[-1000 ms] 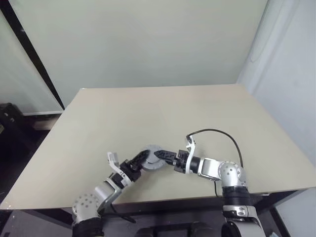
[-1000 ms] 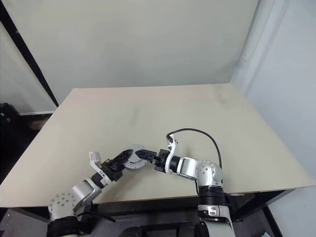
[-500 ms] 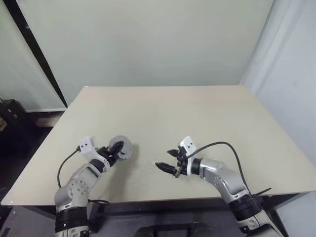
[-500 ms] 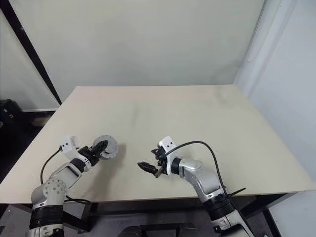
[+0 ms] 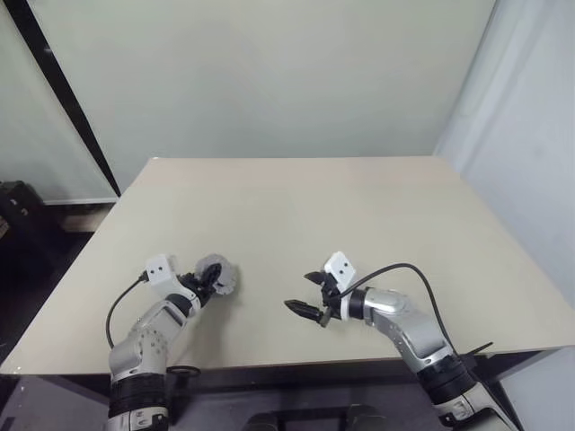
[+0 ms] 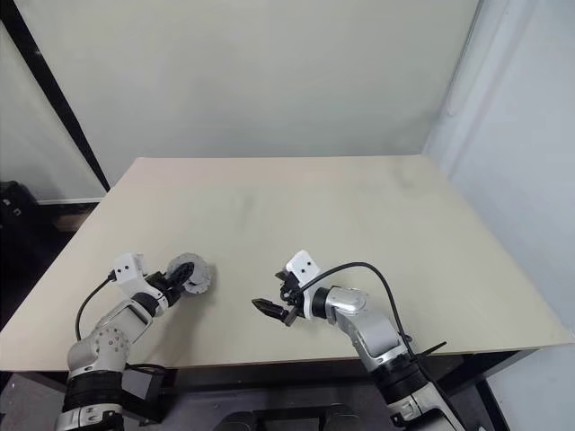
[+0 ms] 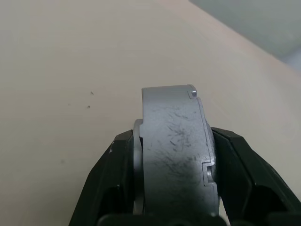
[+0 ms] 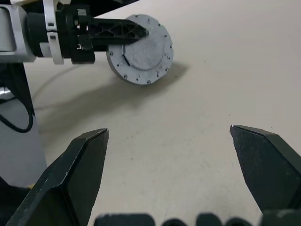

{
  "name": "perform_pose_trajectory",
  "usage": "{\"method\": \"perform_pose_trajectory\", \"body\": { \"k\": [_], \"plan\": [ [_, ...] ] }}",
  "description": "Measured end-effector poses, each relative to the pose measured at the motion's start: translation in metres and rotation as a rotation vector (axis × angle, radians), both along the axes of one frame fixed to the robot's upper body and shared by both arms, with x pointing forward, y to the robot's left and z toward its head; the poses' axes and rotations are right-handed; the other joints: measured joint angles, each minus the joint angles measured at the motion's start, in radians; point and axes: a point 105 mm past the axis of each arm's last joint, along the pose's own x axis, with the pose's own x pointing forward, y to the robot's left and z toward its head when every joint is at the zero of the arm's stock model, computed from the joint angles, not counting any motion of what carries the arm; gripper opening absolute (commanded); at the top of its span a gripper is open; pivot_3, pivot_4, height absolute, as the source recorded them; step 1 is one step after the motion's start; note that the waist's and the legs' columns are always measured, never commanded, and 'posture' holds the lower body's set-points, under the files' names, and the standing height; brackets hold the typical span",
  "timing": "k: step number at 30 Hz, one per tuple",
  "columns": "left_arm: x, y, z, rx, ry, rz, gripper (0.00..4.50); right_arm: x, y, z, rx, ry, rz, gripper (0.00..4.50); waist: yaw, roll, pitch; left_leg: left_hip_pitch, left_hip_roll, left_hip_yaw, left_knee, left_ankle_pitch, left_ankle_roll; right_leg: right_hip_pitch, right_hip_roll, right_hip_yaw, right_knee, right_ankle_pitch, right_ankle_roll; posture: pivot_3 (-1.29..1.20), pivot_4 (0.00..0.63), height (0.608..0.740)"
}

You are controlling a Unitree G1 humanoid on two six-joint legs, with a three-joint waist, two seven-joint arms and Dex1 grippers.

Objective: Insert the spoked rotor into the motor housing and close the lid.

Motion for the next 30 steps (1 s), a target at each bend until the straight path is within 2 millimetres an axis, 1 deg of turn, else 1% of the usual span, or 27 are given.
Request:
{"method": "perform_pose_trajectory", "body": {
  "k": [4, 5, 10, 16, 19, 21, 23, 25, 27, 30],
  "plan": [
    [-0.002, 0.012, -0.007, 0.049, 0.033, 0.059, 4.3, 0.0, -0.001, -0.002, -0.01, 0.0, 0.003, 4.5, 0.001, 0.0, 0.0, 0.001, 0.0, -0.001, 0.001, 0.0, 0.0, 0.001, 0.0, -0.001, 0.0, 0.0, 0.0, 0.0, 0.0, 0.74],
    [-0.003, 0.014, -0.009, 0.055, 0.042, 0.07, 4.48, 0.0, -0.001, -0.002, -0.012, 0.002, 0.003, 4.5, 0.001, 0.0, 0.0, 0.001, 0.0, -0.001, 0.001, 0.0, 0.0, 0.001, 0.0, -0.001, 0.0, 0.0, 0.0, 0.0, 0.0, 0.74],
    [-0.005, 0.025, -0.012, 0.136, 0.062, 0.133, 4.48, -0.002, 0.001, -0.006, -0.03, 0.006, 0.016, 4.5, 0.003, 0.0, 0.0, 0.001, 0.0, -0.001, 0.002, 0.0, 0.0, 0.003, 0.0, -0.001, 0.0, 0.0, 0.0, 0.0, 0.0, 0.74],
    [-0.014, 0.035, -0.018, 0.194, 0.087, 0.194, 4.48, -0.002, -0.001, -0.01, -0.054, 0.005, 0.023, 4.5, 0.002, 0.0, 0.0, 0.001, 0.0, -0.001, 0.002, 0.0, 0.0, 0.003, 0.0, -0.001, 0.0, 0.0, 0.0, 0.0, 0.0, 0.74],
    [-0.017, 0.038, -0.012, 0.223, 0.063, 0.215, 4.48, -0.002, -0.001, -0.01, -0.057, 0.003, 0.023, 4.5, 0.002, 0.0, 0.0, 0.001, 0.0, -0.001, 0.002, 0.0, 0.0, 0.003, 0.0, -0.001, 0.0, 0.0, 0.0, 0.0, 0.0, 0.74],
    [-0.02, 0.038, 0.0, 0.215, 0.01, 0.216, 4.48, -0.001, -0.002, -0.01, -0.057, -0.001, 0.017, 4.5, 0.002, 0.0, 0.0, 0.001, 0.0, -0.001, 0.002, 0.0, -0.001, 0.003, 0.0, -0.001, 0.0, 0.0, 0.0, 0.0, 0.0, 0.74],
    [-0.021, 0.032, 0.015, 0.2, -0.053, 0.181, 4.48, 0.002, -0.005, -0.01, -0.058, -0.006, 0.002, 4.5, 0.003, 0.0, 0.0, 0.001, 0.0, -0.001, 0.002, 0.0, -0.001, 0.003, -0.001, -0.001, 0.0, 0.0, 0.0, 0.0, 0.0, 0.74],
    [-0.024, 0.022, 0.031, 0.201, -0.108, 0.106, 4.48, 0.006, -0.009, -0.008, -0.055, -0.014, -0.02, 4.5, 0.002, 0.0, 0.0, 0.001, 0.0, -0.001, 0.002, 0.0, -0.001, 0.003, -0.001, -0.001, 0.0, 0.0, 0.0, 0.0, 0.0, 0.74],
    [-0.026, 0.006, 0.045, 0.237, -0.145, -0.008, 4.48, 0.011, -0.016, -0.006, -0.05, -0.026, -0.058, 4.5, 0.002, 0.0, 0.0, 0.001, 0.0, -0.001, 0.003, 0.0, -0.001, 0.003, 0.0, -0.001, 0.0, 0.0, 0.0, 0.0, 0.0, 0.74],
    [-0.033, -0.028, 0.062, 0.297, -0.182, -0.241, 4.48, 0.023, -0.036, -0.001, -0.051, -0.045, -0.147, 4.5, 0.002, 0.0, 0.0, 0.001, 0.0, 0.0, 0.003, 0.0, -0.001, 0.003, -0.001, 0.0, 0.0, 0.0, -0.001, 0.0, 0.0, 0.74]
  ]
}}
